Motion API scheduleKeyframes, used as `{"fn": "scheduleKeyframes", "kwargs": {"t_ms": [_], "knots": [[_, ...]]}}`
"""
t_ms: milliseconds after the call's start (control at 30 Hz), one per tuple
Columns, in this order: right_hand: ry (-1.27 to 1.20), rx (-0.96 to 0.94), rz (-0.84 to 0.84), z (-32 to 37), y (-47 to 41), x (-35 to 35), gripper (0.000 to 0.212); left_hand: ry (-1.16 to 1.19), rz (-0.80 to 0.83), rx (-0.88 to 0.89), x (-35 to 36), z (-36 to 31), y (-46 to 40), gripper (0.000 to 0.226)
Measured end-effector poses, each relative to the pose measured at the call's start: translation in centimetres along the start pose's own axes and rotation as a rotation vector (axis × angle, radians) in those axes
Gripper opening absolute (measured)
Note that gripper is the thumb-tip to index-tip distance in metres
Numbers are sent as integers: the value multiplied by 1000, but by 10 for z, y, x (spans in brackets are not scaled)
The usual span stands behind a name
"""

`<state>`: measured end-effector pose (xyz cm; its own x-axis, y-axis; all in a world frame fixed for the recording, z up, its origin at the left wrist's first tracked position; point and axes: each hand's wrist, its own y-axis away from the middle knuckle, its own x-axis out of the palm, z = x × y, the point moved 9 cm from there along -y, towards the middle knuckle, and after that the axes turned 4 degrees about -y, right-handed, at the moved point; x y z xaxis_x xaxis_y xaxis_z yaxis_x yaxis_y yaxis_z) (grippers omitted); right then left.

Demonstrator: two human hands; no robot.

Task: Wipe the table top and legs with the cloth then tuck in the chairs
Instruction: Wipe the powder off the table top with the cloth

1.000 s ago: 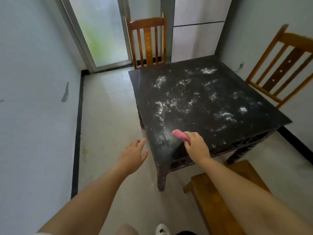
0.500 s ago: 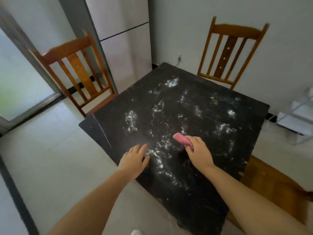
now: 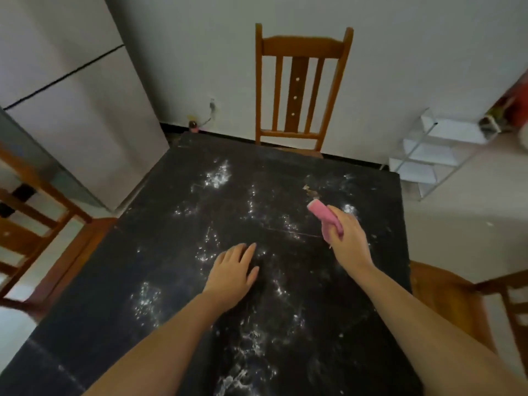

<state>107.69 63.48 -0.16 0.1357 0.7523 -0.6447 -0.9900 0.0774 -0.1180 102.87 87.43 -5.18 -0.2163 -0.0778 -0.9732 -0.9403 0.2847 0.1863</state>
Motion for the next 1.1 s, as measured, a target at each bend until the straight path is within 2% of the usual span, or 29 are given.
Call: {"fn": "scheduleKeyframes", "kwargs": {"t_ms": [167,267,367,433,500,600,733,833,967,1033,1100], "knots": [[-25,31,-173,-21,-68,-35,41,-56,-49,95,-3,-19,-91,56],[26,10,-208,-41,-102,-43,44,-84,-30,124,10,-24,-128,55],[128,56,-216,-78,-129,-46,45,-90,-80,107,18,-18,-136,60],[207,162,-135,-110,-142,-39,48,-91,-110,118,21,-17,-136,58],[368,244,28,-134,-154,-22,53,-80,-138,121,19,-17,-137,58],[468,204,116,-132,-163,0,52,-4,-146,130,18,-18,-137,62],[318,15,207,-83,-140,37,50,73,-191,119,12,-16,-135,64],[224,-93,266,-46,-90,65,49,152,-200,98,7,-15,-134,64],[125,-200,408,-6,-4,98,48,215,-178,74,8,-14,-136,47],[-25,-153,481,6,22,102,47,244,-191,69,7,-13,-136,45],[-156,-11,461,8,17,81,49,234,-203,74,6,-13,-135,43]]}}
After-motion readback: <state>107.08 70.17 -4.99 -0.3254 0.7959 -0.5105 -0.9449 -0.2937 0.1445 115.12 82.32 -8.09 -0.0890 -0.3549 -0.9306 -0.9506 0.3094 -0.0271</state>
